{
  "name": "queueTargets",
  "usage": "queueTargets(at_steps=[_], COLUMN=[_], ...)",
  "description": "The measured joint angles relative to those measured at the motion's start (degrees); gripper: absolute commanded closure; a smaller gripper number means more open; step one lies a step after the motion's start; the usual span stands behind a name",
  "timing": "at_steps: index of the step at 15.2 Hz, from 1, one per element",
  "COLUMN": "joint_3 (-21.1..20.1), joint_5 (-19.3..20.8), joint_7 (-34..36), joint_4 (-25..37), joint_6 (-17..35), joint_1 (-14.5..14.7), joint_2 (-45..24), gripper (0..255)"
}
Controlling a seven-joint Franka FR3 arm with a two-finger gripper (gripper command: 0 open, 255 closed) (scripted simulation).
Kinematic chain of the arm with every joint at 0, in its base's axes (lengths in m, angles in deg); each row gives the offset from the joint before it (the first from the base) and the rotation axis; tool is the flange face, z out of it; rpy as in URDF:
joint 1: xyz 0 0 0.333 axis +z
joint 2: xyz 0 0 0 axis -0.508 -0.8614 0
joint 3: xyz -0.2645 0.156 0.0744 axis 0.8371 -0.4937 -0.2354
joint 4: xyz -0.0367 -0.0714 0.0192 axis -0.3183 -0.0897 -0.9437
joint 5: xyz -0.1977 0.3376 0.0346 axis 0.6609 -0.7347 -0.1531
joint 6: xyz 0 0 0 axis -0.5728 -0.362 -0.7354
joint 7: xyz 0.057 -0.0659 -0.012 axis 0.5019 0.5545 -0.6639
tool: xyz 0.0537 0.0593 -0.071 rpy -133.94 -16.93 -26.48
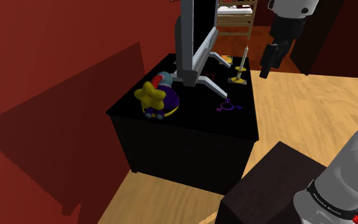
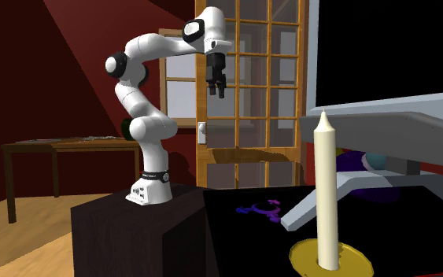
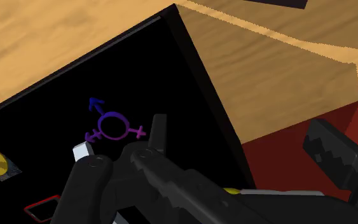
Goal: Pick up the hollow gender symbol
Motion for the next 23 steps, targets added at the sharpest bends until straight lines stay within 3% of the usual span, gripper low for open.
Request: queueTargets(at_steps=[7,13,23], joint_3=[2.6,5.3,9.0], joint_5=[2.2,4.4,6.8], joint_7=[-3.7,-7.8,-14.2], joint_4=[-1.3,-0.9,5.7], joint_6=[5.9,13.0,22.6], joint_1=[-0.8,-1.8,-3.6], joint_2=[-7.3,-17.9,-39.0], gripper=[0,0,0])
